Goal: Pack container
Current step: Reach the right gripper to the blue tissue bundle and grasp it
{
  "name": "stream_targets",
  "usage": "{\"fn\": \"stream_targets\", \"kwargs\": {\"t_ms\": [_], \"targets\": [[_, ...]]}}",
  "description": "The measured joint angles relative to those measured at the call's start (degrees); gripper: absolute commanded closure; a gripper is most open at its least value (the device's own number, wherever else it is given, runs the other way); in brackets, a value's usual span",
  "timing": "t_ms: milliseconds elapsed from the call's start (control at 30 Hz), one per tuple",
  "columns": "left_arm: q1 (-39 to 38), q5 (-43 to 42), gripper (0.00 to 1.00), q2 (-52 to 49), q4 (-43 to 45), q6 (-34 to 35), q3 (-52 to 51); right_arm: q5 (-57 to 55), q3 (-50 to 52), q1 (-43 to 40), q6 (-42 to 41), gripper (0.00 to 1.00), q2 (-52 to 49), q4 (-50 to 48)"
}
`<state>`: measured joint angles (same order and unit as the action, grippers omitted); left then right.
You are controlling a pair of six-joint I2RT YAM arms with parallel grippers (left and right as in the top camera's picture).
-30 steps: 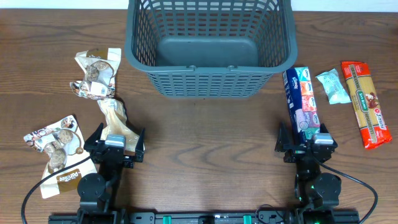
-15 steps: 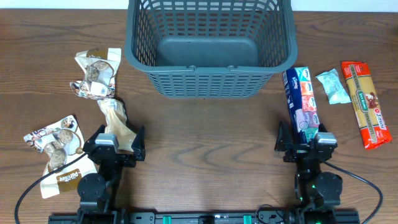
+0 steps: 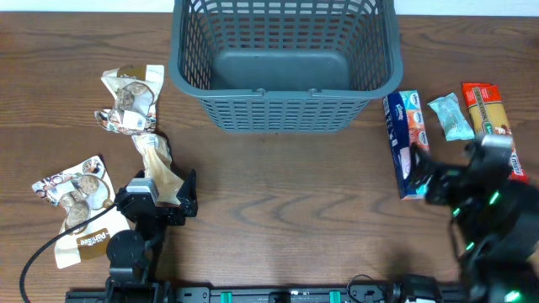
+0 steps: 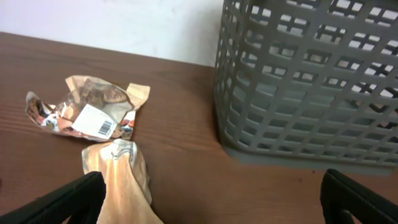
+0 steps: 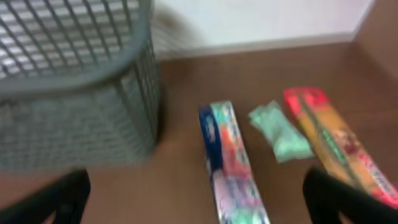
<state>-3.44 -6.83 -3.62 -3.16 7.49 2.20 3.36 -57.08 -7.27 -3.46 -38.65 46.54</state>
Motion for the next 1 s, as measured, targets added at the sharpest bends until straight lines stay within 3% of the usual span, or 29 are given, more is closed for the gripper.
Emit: {"fn": "stream_targets", "kwargs": {"t_ms": [200,333,733,1000], "targets": [[0.00,-0.02,0.01,-0.42,0.00,0.04,0.00,0.76,-25.92,-3.10,5.57,0.01,-20.65,27.23],[0.00,-0.02,0.01,-0.39,-0.02,0.04,0.00,-0.24,-33.31,-3.78,11.32,0.01,-30.62,36.30],[0.00,-0.04,0.02,-0.42,-0.02,0.04,0.00,-3.58,-34.56,-4.42,21.86,0.01,-46.53,30.97],[0.00,-0.02,0.01,-0.39,-0.02,0.04,0.00,-4.00,-34.69,-4.42,24.06,0.01,-60.43,23.08]]}}
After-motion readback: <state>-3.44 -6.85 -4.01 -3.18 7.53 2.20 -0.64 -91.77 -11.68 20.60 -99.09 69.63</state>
